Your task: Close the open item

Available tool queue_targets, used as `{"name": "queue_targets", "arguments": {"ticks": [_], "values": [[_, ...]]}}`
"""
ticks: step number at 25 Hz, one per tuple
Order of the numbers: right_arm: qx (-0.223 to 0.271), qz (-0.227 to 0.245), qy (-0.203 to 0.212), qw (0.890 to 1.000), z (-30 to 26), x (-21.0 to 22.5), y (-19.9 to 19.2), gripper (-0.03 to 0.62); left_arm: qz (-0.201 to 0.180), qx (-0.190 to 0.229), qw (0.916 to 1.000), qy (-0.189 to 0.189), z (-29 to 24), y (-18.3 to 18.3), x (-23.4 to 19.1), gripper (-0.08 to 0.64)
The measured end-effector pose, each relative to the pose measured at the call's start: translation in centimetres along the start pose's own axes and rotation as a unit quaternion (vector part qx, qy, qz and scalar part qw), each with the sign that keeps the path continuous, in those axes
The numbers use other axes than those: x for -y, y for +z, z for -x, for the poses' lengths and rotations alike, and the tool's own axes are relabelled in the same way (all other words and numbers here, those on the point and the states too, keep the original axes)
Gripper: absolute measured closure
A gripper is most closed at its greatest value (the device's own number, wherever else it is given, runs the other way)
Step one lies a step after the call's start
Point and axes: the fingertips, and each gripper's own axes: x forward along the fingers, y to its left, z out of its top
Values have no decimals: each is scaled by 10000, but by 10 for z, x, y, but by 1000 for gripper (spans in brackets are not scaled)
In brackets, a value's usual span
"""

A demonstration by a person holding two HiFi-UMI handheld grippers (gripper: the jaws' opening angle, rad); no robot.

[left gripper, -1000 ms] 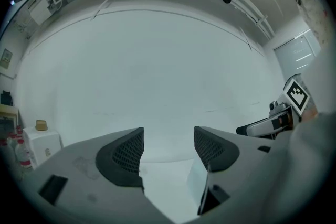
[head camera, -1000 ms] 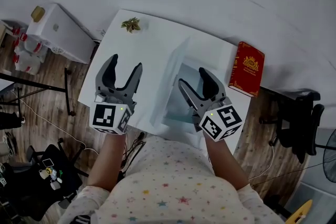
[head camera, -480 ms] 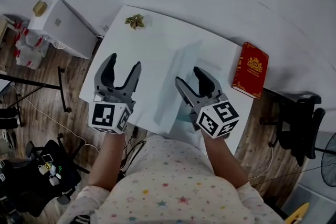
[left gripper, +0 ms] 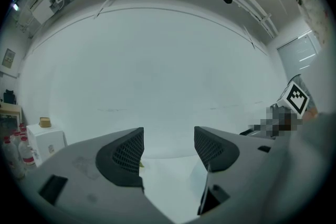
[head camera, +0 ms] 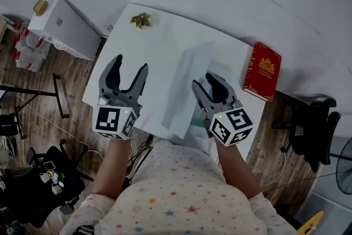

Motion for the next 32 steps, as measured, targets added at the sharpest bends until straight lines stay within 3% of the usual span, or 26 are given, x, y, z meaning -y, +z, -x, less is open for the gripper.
{"name": "queue_targets", "arguments": {"ticks": [13,32], "values": [[-213,248,-513,9982,26,32,-20,404,-8,6,9999,-135,-9,1,13,281],[-553,243,-954,9936,54,69,-59,403,-93,-161,9994,-296,-21,-6,36,281]]}}
